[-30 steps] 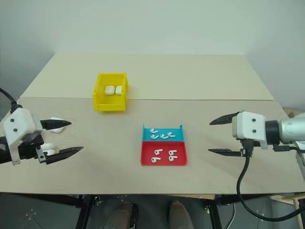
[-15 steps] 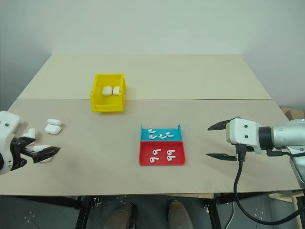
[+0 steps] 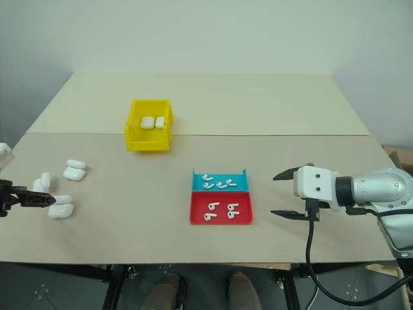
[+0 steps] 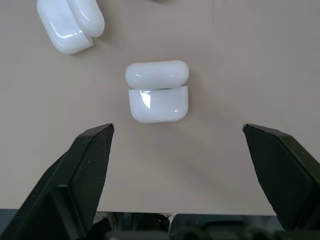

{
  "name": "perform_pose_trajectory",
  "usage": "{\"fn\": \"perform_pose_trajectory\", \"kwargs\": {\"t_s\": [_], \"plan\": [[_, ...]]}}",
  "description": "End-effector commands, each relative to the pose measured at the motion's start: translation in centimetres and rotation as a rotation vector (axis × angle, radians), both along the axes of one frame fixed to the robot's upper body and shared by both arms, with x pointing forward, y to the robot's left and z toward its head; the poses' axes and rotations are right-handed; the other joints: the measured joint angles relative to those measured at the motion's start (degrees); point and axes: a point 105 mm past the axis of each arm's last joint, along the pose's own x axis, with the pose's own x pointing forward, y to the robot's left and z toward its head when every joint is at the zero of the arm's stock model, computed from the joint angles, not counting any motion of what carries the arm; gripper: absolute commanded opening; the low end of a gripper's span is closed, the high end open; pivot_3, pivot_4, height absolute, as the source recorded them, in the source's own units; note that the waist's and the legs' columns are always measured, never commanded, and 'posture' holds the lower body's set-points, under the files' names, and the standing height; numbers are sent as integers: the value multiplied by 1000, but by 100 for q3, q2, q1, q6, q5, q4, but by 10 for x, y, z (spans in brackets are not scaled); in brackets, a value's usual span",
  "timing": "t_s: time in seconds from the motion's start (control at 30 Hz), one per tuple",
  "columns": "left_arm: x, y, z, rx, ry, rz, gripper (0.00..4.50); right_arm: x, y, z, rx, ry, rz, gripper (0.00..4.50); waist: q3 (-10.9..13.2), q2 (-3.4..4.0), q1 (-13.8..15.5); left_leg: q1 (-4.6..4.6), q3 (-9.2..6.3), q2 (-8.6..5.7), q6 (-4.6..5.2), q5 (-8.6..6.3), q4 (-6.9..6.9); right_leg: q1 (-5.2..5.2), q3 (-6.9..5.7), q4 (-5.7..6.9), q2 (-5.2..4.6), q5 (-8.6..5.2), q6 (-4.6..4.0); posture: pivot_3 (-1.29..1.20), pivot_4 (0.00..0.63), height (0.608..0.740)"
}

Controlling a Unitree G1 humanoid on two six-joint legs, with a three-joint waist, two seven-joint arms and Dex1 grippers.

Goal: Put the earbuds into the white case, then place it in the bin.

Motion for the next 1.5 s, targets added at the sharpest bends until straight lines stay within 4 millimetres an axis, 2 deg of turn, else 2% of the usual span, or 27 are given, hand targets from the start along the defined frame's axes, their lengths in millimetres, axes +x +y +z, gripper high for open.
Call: {"fn": "perform_pose_trajectory", "kwargs": {"t_s": [0.03, 0.17, 0.37, 0.6, 0.67, 0.87, 1.27, 1.5], "plan": [[6, 7, -4, 18, 21, 64, 4500, -2, 1, 11, -5, -42, -3, 4479, -2, -3, -5, -7, 1, 0, -1, 0, 0, -7, 1, 0, 0, 0, 0, 0, 150, 740], [14, 10, -11, 16, 50, 102, 4500, -5, 0, 11, -4, -36, -14, 4479, -5, -10, 11, -66, 2, -5, -10, 6, 6, -68, 5, 7, 3, 10, 4, 0, 150, 740], [25, 11, -24, -3, 97, 135, 4500, -6, -1, 11, -13, -37, -22, 4479, -6, -11, 14, -69, 3, -12, -10, 6, 9, -64, 6, 4, 1, 12, 9, 0, 150, 740], [29, 20, -39, 10, 137, 202, 4500, -6, -2, 9, -22, -38, -27, 4479, -7, -13, 1, -68, 2, -12, -16, 10, 10, -65, 7, 5, 3, 12, 10, 0, 150, 740], [29, 17, -41, -32, 149, 195, 4500, -6, -3, 8, -25, -38, -30, 4479, -7, -14, 7, -69, 1, -12, -18, 11, 10, -65, 6, 6, 3, 12, 11, 0, 150, 740], [30, 14, -49, -15, 173, 174, 4500, -5, -3, 7, -27, -42, -39, 4479, -8, -15, 8, -70, 1, -13, -20, 12, 10, -64, 7, 5, 2, 14, 13, 0, 150, 740], [43, 6, -45, 25, 142, 129, 4500, -6, -4, 4, -29, -49, -52, 4479, -10, -18, 11, -72, 1, -15, -22, 14, 13, -63, 8, 5, 1, 16, 17, 0, 150, 740], [42, 4, -48, 4, 165, 116, 4500, -5, -5, 3, -31, -50, -65, 4479, -10, -18, -3, -70, 0, -14, -22, 14, 13, -63, 9, 6, 3, 16, 17, 0, 150, 740]]}}
